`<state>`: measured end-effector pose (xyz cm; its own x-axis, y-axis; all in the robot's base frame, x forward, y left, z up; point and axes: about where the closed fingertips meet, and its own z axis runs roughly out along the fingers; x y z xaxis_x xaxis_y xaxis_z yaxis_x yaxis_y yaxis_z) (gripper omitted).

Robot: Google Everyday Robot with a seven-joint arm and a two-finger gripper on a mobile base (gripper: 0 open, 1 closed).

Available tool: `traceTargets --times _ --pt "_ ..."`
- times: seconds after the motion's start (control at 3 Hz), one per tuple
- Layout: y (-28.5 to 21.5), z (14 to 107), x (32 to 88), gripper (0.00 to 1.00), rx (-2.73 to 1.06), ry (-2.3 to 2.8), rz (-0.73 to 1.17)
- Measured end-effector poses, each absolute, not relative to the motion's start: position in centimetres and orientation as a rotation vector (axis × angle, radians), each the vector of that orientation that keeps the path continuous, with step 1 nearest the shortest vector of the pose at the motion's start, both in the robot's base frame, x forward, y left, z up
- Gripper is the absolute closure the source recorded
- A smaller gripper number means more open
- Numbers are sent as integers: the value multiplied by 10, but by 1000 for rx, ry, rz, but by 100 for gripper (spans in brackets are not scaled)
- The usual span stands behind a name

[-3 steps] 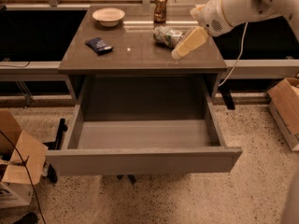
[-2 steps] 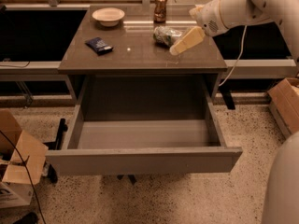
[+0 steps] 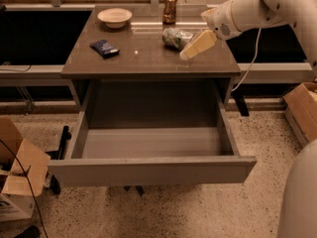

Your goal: Place 7up can into top drawer

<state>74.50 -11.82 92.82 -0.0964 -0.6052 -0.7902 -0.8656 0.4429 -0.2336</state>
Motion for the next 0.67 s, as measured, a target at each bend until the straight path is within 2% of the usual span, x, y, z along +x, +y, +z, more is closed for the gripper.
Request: traceTargets --times 0.33,0.67 --pt "-103 904 764 0 -1184 1805 392" --pt "-101 883 813 0 -1028 1783 393"
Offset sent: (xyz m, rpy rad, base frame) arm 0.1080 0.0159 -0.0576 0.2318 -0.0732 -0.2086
